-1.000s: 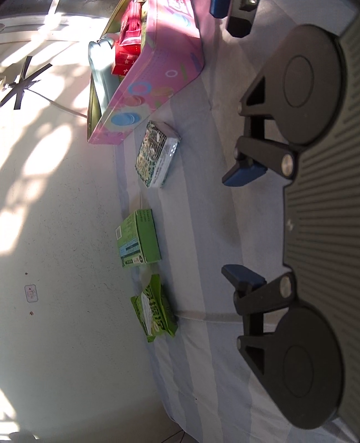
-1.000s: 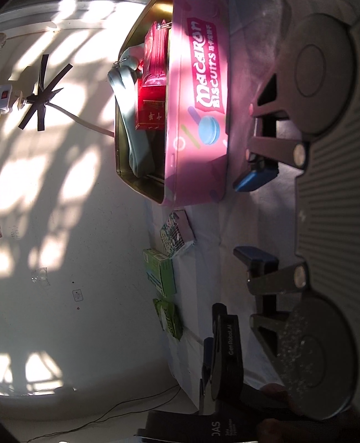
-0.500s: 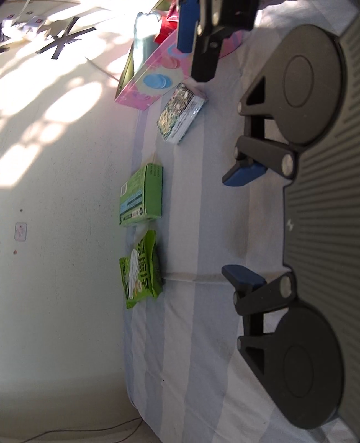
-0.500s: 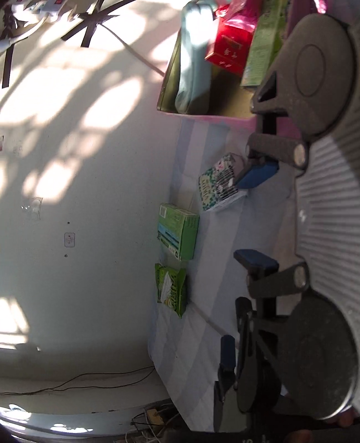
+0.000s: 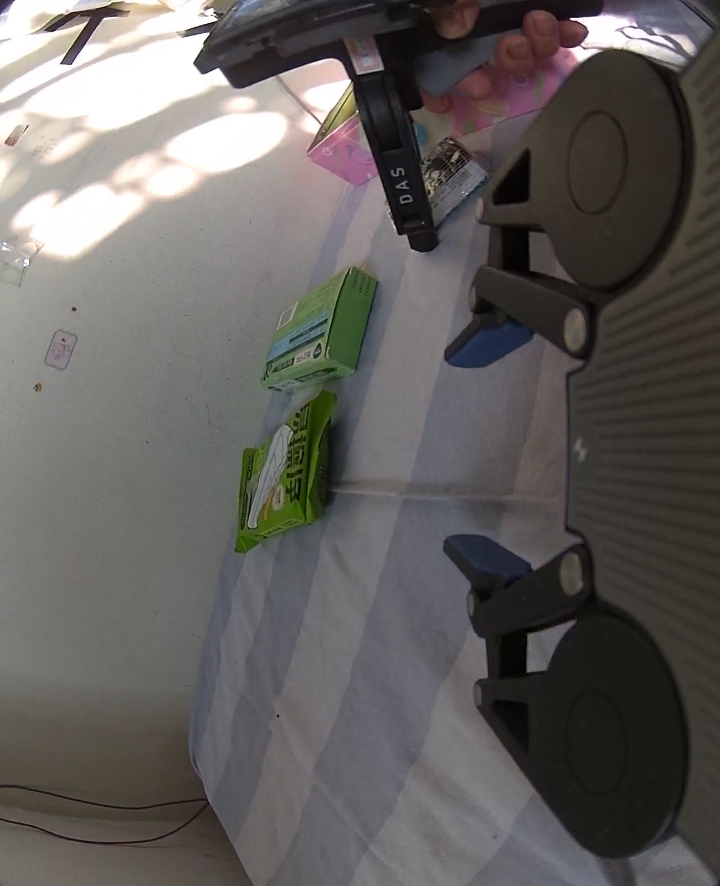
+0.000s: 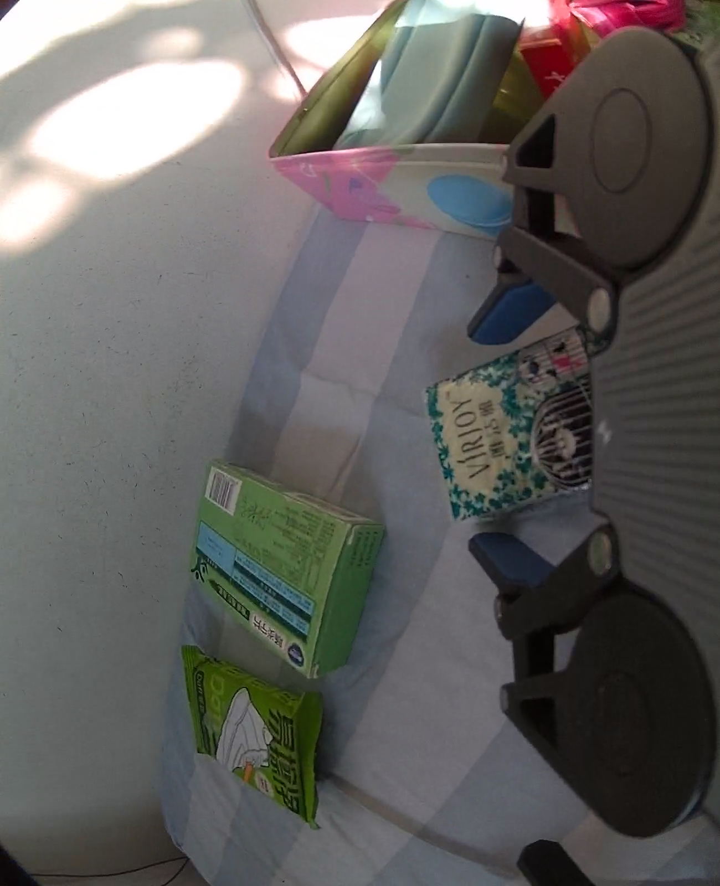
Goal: Organize objects
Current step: 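Grasp the Virjoy tissue pack with the right tool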
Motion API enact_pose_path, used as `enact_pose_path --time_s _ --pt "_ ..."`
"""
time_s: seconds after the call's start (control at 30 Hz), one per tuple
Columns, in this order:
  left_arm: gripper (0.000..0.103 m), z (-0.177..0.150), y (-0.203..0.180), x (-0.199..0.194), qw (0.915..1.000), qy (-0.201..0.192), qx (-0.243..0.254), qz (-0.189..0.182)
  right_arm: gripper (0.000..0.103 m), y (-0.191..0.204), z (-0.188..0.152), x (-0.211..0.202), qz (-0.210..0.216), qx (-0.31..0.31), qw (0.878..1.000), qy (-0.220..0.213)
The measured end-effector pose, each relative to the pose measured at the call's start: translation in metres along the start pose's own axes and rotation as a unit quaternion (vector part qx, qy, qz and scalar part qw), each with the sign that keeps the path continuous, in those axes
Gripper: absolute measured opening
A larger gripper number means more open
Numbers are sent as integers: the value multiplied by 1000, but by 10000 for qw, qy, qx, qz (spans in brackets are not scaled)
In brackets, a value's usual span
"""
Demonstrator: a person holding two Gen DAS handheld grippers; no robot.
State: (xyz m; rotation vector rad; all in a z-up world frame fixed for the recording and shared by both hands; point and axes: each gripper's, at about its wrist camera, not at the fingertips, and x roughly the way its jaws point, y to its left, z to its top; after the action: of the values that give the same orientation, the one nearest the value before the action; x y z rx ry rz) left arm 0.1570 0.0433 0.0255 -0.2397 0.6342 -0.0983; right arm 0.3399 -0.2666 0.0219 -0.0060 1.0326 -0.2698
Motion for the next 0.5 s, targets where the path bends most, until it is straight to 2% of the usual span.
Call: enact_pose_path --time_s 0.03,0.13,0.2,0.3,0.4,0.43,0.47,0.5 --pt "69 0 2 1 10000 18 -44 -6 60 -2 -2 -1 137 78 9999 19" --pt "69 1 4 0 9999 11 -104 -16 60 3 -17 -16 598 3 9982 -99" --pt "69 0 4 -1 9999 -1 -115 -86 60 20 -39 -32 1045 -416 9932 -282" --pt "69 -1 3 -2 9993 8 -81 -375 62 41 -84 -60 1440 -1188 9810 -525" --pt "69 -5 -7 -3 9939 167 81 -1085 79 45 -131 -90 1638 -1514 9709 -872" --pt "69 -7 -12 -4 9914 205 192 -1275 89 41 -144 -100 1584 -1472 9705 -1069" --pt "69 -9 -17 -4 9888 228 320 -1438 96 36 -158 -111 1561 -1363 9697 -1292" --pt "69 -11 -21 -5 9863 252 423 -1571 96 31 -168 -117 1600 -1235 9693 -1403"
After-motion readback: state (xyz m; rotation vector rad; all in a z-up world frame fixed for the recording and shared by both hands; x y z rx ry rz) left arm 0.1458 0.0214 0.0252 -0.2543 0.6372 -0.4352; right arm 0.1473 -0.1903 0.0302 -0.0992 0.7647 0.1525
